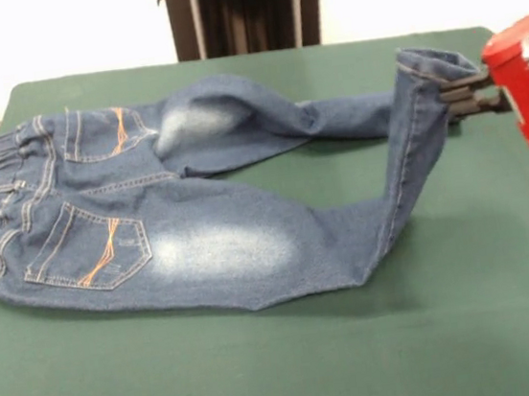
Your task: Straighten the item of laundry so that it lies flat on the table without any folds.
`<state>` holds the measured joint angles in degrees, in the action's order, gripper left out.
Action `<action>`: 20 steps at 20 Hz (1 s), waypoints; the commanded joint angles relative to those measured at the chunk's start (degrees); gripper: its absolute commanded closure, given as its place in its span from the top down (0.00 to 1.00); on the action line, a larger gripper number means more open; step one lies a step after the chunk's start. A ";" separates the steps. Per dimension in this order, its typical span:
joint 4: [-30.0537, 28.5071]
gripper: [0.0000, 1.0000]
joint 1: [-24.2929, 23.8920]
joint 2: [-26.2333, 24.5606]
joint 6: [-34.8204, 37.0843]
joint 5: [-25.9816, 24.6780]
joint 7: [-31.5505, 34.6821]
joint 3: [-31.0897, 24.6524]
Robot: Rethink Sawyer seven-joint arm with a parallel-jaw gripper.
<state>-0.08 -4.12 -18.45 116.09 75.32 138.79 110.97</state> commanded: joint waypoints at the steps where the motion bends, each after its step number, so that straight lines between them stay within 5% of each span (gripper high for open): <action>1: -1.86 0.00 -0.42 -0.27 3.78 8.84 9.06 7.79; 4: -2.05 0.00 -0.92 0.43 5.49 13.18 9.11 11.23; 7: -5.58 0.00 0.73 -3.31 -0.29 20.54 21.23 0.17; 13: -8.78 0.00 2.74 -6.07 -16.17 21.20 17.51 -4.99; 16: -7.78 0.00 1.92 -5.75 -17.83 20.67 14.21 -3.02; 20: -4.92 0.00 -0.14 -2.82 -17.78 18.91 7.40 6.66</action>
<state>-6.11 -4.20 -19.76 100.94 93.75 140.05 113.03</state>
